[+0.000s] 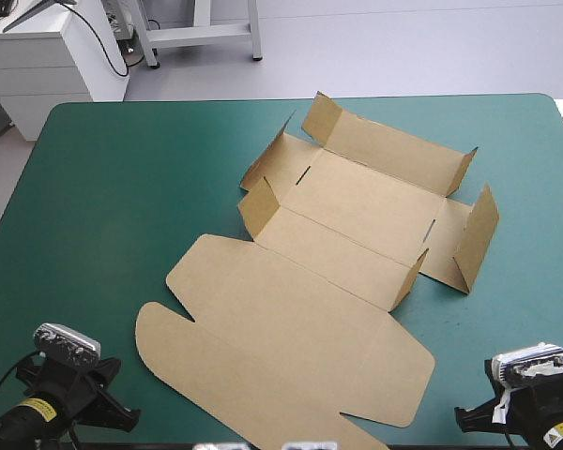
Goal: Fold the box
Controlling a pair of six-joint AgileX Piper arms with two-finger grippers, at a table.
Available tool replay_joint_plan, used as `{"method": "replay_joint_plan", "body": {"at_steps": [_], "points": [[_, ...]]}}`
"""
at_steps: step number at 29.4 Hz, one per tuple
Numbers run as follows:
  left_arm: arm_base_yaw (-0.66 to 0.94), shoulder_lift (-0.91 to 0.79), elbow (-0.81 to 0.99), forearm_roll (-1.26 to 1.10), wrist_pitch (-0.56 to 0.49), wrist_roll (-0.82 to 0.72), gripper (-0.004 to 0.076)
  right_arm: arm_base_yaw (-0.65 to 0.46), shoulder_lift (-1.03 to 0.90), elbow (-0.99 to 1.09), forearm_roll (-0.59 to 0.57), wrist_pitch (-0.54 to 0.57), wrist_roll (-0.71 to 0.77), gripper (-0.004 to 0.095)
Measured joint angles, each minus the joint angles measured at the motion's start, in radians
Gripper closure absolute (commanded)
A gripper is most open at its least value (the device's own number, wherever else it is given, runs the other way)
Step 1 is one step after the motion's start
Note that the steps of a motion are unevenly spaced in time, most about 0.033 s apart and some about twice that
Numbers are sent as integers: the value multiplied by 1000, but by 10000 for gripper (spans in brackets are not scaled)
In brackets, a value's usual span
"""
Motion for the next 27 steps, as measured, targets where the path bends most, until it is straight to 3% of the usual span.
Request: {"method": "replay_joint_plan", "body": {"at_steps": [13, 21, 27], "points": [[0, 0, 0, 0, 0, 0, 731, 0, 71, -29, -4, 28, 0, 927], [0, 0, 0, 0, 0, 0, 731, 0, 246, -215, 7, 47, 15, 926], [0, 0, 0, 0, 0, 0, 731, 0, 445, -392, 79, 108, 59, 917]]}}
